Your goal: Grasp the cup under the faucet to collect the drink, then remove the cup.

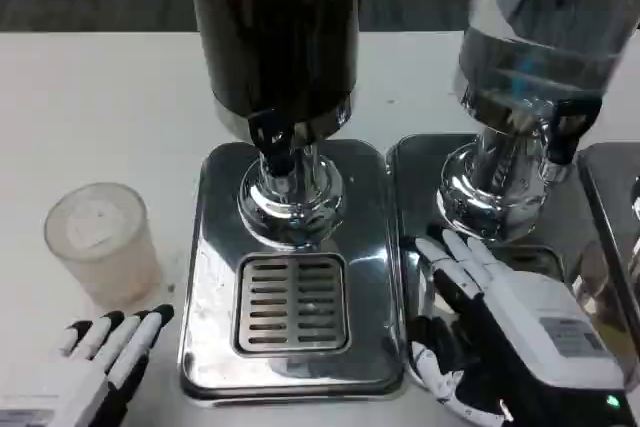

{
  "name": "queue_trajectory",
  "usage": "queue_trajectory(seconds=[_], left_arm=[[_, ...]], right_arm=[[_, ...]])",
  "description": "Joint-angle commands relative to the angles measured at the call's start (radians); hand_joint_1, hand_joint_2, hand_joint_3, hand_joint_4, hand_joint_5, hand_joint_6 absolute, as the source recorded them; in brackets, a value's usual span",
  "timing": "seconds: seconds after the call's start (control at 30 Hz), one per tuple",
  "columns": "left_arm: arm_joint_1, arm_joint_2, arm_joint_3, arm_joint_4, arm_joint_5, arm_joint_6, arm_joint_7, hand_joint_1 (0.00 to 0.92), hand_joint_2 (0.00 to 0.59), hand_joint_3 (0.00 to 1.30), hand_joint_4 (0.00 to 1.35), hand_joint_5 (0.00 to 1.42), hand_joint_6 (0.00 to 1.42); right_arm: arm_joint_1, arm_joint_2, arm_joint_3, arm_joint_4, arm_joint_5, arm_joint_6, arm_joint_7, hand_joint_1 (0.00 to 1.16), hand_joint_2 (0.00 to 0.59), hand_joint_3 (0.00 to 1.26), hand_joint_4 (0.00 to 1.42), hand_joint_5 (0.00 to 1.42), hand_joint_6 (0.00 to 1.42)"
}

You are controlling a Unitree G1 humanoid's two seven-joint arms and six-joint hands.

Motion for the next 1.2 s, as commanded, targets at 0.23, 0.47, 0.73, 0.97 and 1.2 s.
queue_trajectory(seconds=[0.23,0.47,0.73,0.97,1.2], left_arm=[[-0.002,0.001,-0.007,-0.011,-0.001,0.010,-0.014,0.000,0.114,0.00,0.00,0.00,0.00],[-0.011,-0.003,-0.002,0.020,-0.030,0.010,-0.006,0.000,0.112,0.00,0.00,0.00,0.00],[-0.025,-0.014,0.009,0.060,-0.066,0.016,0.007,0.000,0.109,0.00,0.00,0.00,0.00],[-0.044,-0.013,0.022,0.088,-0.090,0.030,0.005,0.000,0.108,0.00,0.00,0.00,0.00],[-0.086,-0.020,0.031,0.136,-0.132,0.068,0.000,0.000,0.094,0.00,0.00,0.00,0.00]], right_arm=[[0.003,0.001,-0.005,0.000,0.004,0.006,-0.002,0.53,0.586,0.10,0.00,0.00,0.08],[0.005,-0.002,-0.006,0.002,0.008,0.005,0.004,0.53,0.586,0.10,0.00,0.00,0.07],[0.006,-0.005,-0.006,0.002,0.015,0.006,0.010,0.53,0.586,0.10,0.00,0.00,0.07],[0.004,-0.005,-0.008,0.002,0.022,0.010,0.016,0.53,0.586,0.10,0.00,0.00,0.07],[0.008,-0.002,-0.004,0.006,0.024,0.014,0.015,0.53,0.586,0.10,0.00,0.00,0.07]])
